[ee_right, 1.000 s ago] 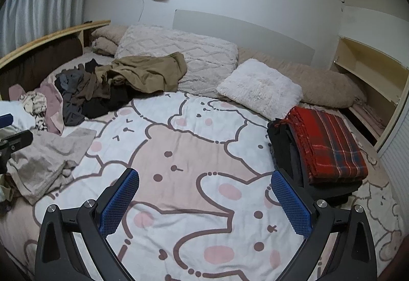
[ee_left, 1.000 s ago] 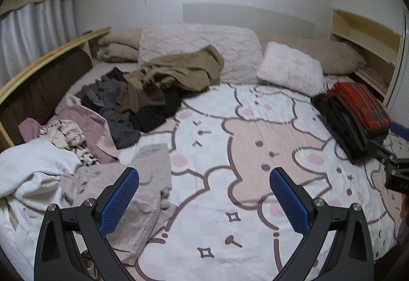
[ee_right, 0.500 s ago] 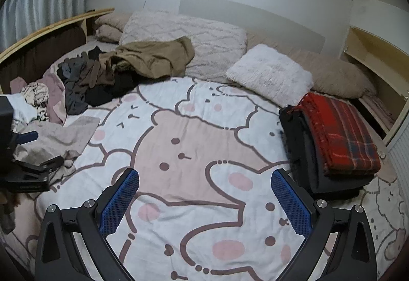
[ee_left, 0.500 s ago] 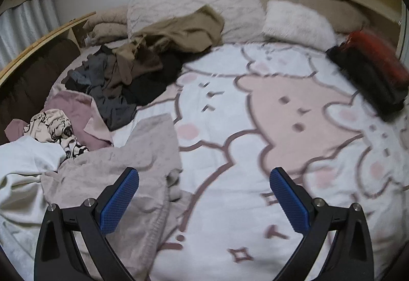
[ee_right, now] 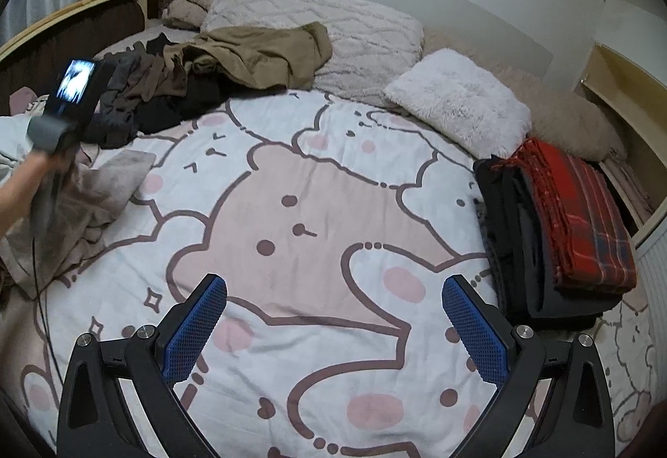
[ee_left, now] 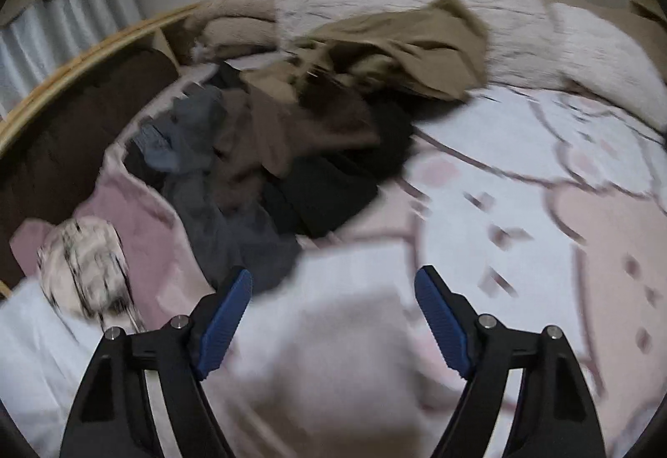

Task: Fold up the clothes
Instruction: 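Move the left gripper toward the pile of clothes by the headboard, then grasp the dark grey T-shirt in the pile with the left gripper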

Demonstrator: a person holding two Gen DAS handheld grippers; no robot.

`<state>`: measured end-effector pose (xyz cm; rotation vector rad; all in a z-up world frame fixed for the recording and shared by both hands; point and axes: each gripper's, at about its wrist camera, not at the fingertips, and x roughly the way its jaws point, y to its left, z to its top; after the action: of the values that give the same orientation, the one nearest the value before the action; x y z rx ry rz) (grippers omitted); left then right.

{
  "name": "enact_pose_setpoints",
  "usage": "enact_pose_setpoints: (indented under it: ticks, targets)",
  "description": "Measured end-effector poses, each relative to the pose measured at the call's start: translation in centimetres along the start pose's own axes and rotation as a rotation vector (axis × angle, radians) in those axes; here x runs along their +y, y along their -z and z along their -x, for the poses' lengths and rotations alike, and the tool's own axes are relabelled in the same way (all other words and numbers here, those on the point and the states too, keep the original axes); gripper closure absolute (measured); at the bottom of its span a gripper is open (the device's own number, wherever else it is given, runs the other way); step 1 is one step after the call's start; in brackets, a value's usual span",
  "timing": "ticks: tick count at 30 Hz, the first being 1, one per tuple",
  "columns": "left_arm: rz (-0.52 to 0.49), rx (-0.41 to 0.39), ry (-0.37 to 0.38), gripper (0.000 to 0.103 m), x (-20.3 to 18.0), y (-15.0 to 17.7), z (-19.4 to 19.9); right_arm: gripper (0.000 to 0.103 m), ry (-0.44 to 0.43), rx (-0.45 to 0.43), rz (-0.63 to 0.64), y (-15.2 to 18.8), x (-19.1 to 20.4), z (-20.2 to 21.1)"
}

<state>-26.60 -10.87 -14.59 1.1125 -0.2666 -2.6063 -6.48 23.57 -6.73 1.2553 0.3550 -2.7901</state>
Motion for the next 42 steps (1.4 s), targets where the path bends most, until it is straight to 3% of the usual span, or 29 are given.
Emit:
enact_pose_setpoints:
  ticks: [3, 6, 8, 14, 17, 19, 21, 24, 27, 31, 36, 38, 39, 42]
  targets:
    - [0.059, 0.012, -0.067, 0.023, 2.1, -2.0, -2.7, 0.000, 0.010, 0.027, -0.010, 0.0, -0.5, -1.1]
    - [0.115, 0.059, -0.133, 0.042, 4.5, -3.4, -5.9, 0.000, 0.016, 0.053, -0.018, 0.2, -0.8, -2.3]
    - [0.139, 0.092, -0.169, 0.048, 5.9, -4.1, -7.9, 0.000, 0.023, 0.070, -0.020, 0.3, -0.9, -3.0]
    - [0.211, 0.128, -0.296, 0.048, 9.3, -5.0, -11.4, 0.000, 0.023, 0.109, -0.003, 0.6, -0.5, -4.5]
    - [0.239, 0.148, -0.331, 0.034, 10.7, -5.0, -12.5, 0.000, 0.019, 0.130, 0.012, 0.7, -0.4, -5.2]
    - [0.244, 0.150, -0.348, 0.030, 11.4, -5.1, -13.0, 0.000, 0.017, 0.140, 0.019, 0.8, -0.3, -5.6]
    - [0.240, 0.153, -0.343, 0.029, 11.9, -5.2, -13.5, 0.000, 0.014, 0.144, 0.021, 0.9, -0.4, -5.7]
    - [0.227, 0.155, -0.286, 0.064, 11.9, -5.3, -13.9, 0.000, 0.011, 0.148, 0.021, 1.0, -0.4, -5.8]
    - [0.188, 0.124, -0.268, 0.085, 11.0, -5.3, -13.0, 0.000, 0.007, 0.152, 0.021, 1.0, -0.5, -5.9]
    - [0.229, 0.048, -0.141, 0.090, 12.3, -4.8, -10.3, 0.000, 0.001, 0.155, 0.022, 1.2, -0.6, -5.9]
    - [0.396, -0.037, 0.017, 0.092, 18.5, -4.5, -4.9, 0.000, -0.012, 0.137, 0.030, 0.7, -0.1, -5.6]
    - [0.417, -0.061, 0.018, 0.093, 20.7, -4.9, -2.7, 0.000, -0.019, 0.128, 0.031, 0.6, 0.1, -5.3]
    - [0.409, -0.091, 0.004, 0.102, 21.4, -5.2, -1.4, 0.000, -0.022, 0.123, 0.031, 0.5, 0.2, -5.0]
    - [0.349, -0.236, -0.044, 0.103, 23.0, -6.8, 4.2, 0.000, -0.031, 0.104, 0.039, 0.5, 0.7, -4.2]
